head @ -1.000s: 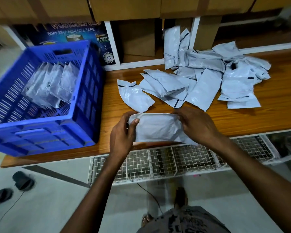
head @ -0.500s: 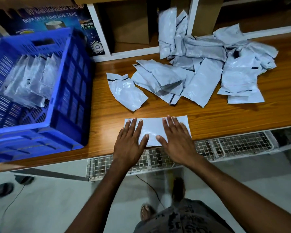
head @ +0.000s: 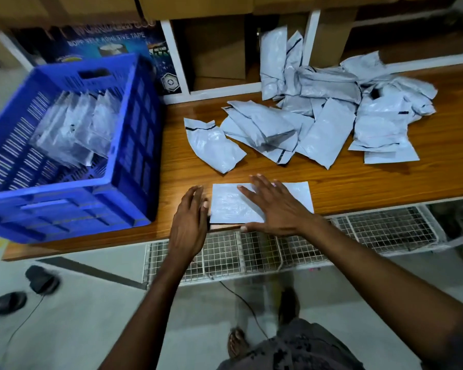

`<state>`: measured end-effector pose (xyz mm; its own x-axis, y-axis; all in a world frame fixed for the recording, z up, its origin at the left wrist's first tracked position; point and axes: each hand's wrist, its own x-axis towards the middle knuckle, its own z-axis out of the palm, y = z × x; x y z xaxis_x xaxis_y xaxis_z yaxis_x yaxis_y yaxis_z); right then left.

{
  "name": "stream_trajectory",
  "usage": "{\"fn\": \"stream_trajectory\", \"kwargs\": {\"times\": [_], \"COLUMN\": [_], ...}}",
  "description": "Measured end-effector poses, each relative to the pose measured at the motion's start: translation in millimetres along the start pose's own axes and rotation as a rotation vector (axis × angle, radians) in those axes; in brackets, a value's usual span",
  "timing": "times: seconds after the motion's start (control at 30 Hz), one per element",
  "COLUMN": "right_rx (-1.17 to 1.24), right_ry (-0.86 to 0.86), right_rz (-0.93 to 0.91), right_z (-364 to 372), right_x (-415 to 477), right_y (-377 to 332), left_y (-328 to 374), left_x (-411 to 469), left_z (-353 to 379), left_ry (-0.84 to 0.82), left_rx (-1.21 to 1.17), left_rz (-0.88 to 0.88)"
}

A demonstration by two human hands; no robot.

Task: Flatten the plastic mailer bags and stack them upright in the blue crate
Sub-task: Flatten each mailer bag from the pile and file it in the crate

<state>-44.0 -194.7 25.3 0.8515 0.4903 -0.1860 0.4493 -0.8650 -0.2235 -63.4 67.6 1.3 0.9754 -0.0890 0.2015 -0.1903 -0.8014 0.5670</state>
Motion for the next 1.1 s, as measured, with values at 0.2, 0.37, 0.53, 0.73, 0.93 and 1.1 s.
{"fn": "stream_trajectory", "kwargs": {"times": [0.2, 0.37, 0.53, 0.73, 0.93, 1.1], "right_rx": [-0.139, -0.104, 0.06, 0.081, 0.164, 0.446], "right_ry": [0.026, 0.049, 0.248, 0.623, 0.743, 0.769], "right_rz": [-0.014, -0.028, -0.07, -0.255, -0.349, -0.376], "right_z": [29, 26, -3, -68, -112, -162], "right_x": [-15, -42, -47, -19, 40, 106], "right_y": [-7, -19, -37, -89, -158, -224], "left_y": [-16, 1, 33, 42, -13, -110], "left_x": [-27, -39, -35, -20, 10, 36], "left_z": [-10, -25, -67, -125, -208, -268], "left_ry": [0.0, 0.154, 0.475, 0.782, 0.876, 0.475], "left_rx": [0.184, 0.109, 0.111, 0.193, 0.106, 0.35], "left_rz": [0.056, -0.01, 0.043, 0.065, -0.032, -0.235]}}
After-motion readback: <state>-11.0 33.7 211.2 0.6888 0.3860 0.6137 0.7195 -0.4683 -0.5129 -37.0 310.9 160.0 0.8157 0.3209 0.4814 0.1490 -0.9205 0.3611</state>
